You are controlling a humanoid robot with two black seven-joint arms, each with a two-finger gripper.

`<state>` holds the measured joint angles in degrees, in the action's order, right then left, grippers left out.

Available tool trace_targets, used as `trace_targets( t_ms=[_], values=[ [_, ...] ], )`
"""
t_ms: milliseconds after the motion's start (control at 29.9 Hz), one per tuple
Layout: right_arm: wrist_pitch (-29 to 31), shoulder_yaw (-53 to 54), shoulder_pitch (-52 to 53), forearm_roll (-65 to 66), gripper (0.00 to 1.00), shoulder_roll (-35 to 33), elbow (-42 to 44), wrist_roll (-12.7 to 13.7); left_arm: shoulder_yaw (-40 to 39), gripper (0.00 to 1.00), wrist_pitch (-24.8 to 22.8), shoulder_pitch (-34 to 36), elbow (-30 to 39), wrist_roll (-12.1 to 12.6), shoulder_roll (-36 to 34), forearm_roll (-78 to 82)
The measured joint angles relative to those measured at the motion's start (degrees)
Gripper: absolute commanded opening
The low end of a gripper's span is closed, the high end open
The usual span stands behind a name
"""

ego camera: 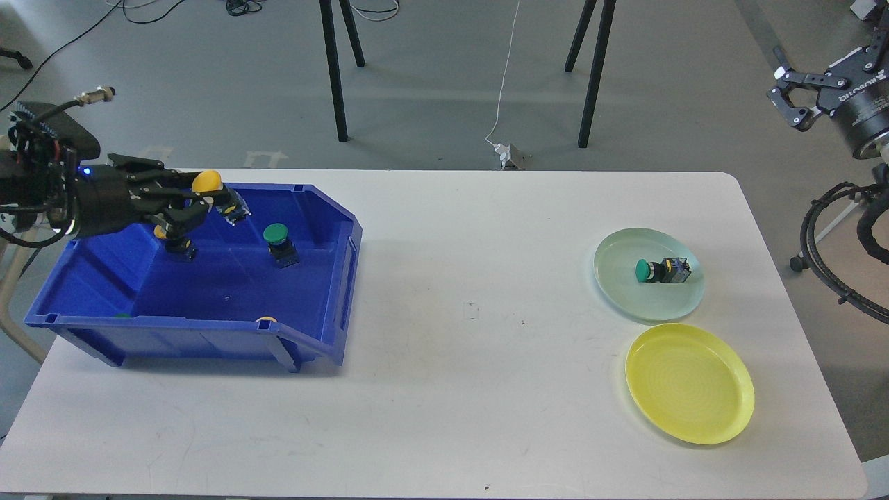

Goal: Pass button and place on color plate
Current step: 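Lift the yellow button and pass it to the right gripper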

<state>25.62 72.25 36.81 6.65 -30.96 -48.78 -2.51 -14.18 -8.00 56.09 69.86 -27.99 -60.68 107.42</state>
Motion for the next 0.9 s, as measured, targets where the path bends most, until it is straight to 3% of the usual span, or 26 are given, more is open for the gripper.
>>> trace_targets(
  t_ms=[134, 268, 435, 602, 736, 903],
  values=[
    [-0.4, 0.3, -0.1, 0.0, 0.99, -0.1, -0.4, 0.2, -4.3, 0.31, 0.0, 2.3, 4.7, 0.0, 0.1, -4.0],
    [-0.5, 0.6, -0.3, 0.0, 0.98, -1.0, -1.9, 0.3, -5.7, 0.31, 0.0, 5.0, 5.1, 0.0, 6.6, -8.9],
    [-2.1, 0.2, -1.9, 0.0, 0.99, -1.6, -5.6, 0.5, -9.3, 0.31, 1.0, 5.7, 0.4, 0.0, 18.3, -18.5],
    [-11.0, -4.2, -5.4, 0.0, 0.98, -1.2, -15.3, 0.7, -10.9, 0.3, 2.8, 5.3, -4.7, 0.0, 28.3, -23.1],
    [-15.9, -8.9, -6.3, 0.2, 0.98, -0.1, -22.6, 0.7, -11.1, 0.3, 4.4, 4.5, -7.3, 0.0, 33.5, -23.6],
    [-17.4, -14.7, -5.3, 0.8, 0.95, 2.4, -27.3, 0.7, -11.1, 0.3, 7.2, 2.0, -10.5, 0.0, 38.4, -23.7]
  ],
)
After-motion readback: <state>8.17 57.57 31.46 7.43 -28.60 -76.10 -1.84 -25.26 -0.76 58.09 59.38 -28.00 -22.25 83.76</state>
